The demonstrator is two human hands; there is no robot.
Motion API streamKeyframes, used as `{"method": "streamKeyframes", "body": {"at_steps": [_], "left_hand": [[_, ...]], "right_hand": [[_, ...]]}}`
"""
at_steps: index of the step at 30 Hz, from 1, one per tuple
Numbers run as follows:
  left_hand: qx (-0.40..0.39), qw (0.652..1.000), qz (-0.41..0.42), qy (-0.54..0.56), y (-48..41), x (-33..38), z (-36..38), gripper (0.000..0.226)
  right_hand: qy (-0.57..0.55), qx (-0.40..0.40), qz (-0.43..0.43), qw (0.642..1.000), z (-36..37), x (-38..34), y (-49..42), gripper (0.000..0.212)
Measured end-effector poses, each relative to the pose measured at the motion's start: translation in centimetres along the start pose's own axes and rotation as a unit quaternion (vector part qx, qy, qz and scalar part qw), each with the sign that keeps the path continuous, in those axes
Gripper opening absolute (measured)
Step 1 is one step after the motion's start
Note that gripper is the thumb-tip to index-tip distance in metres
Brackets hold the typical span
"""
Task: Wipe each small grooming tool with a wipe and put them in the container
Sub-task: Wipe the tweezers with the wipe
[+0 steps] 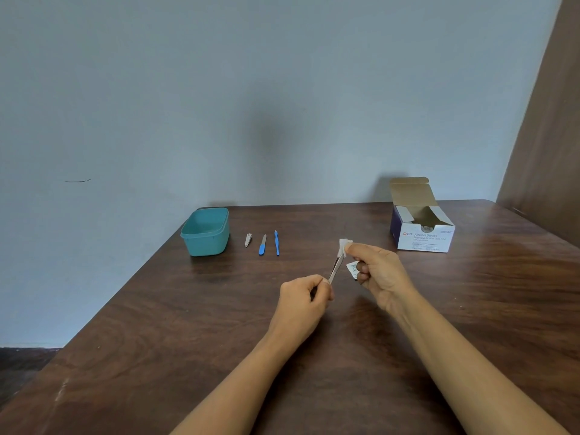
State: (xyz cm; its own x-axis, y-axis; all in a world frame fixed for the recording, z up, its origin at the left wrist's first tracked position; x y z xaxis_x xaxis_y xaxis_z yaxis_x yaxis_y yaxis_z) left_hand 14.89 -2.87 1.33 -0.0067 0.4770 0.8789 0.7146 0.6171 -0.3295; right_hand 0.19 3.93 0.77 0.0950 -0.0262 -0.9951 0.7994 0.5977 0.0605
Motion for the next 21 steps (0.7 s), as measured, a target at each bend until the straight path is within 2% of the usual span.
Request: {"method": "streamKeyframes", "body": {"at_steps": [8,14,21], "left_hand": [[-0.016,1.000,-0.015,-0.017,0.0,-0.3,0.1,0.028],[-0.011,1.000,-0.015,-0.020,-0.1,-0.3,0.1,0.028],[-0.008,1.000,-0.013,-0.025,-0.1,-0.4,0.0,0.029]], "right_hand": [[0.016,-0.011,-0.021,1.000,0.7,0.9,0.8,0.005],[-0.002,-0.001,-0.098,0.995,1.5,0.5,1.9,0.006],[0.021,-0.027,-0.133,0.990,1.5,0.5,2.2,0.006]]}}
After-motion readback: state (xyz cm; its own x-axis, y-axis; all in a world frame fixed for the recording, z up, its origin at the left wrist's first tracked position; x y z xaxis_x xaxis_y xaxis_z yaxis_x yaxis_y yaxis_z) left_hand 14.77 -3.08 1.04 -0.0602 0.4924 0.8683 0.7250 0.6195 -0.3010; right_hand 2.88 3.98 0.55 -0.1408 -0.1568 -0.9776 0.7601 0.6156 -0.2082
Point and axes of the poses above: each hand's wrist, its own y-axis away from the middle knuckle, its own z-axis out of the palm, x = y × z, the point moved 6 cm from there along -y, towards the middle knuckle, and after that the axes turned 11 degrees about y, right-handed, at the moved point
